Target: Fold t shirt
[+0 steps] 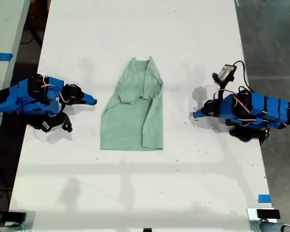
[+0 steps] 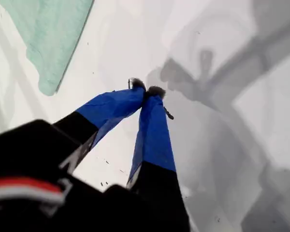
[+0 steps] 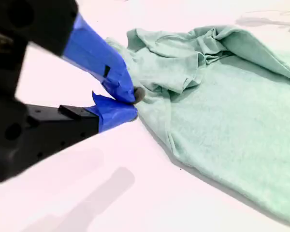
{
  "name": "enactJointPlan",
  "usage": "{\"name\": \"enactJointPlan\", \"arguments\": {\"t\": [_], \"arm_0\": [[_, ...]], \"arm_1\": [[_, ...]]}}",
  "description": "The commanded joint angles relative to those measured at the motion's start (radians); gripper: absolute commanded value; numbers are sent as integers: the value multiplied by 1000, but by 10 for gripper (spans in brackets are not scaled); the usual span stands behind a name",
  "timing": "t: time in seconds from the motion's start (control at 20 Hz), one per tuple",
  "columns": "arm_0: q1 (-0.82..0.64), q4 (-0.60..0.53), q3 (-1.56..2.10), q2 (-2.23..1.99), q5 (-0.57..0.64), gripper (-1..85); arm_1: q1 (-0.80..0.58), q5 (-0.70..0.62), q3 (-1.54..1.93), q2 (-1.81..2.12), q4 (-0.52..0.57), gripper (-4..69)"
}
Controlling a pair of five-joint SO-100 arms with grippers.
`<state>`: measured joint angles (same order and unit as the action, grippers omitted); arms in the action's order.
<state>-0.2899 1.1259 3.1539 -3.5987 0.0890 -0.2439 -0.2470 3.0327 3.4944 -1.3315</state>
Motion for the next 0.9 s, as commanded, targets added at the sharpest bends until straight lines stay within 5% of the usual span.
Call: {"name": "enactJointPlan", "arguments": {"t": [0.0, 0.85], "arm_0": [[9, -15, -18, -8, -15, 1], [-2, -23, -11, -8, -29, 1]], "arm_1": [[-5, 9, 35, 14, -2, 14], [-3, 17, 35, 14, -3, 14]]}}
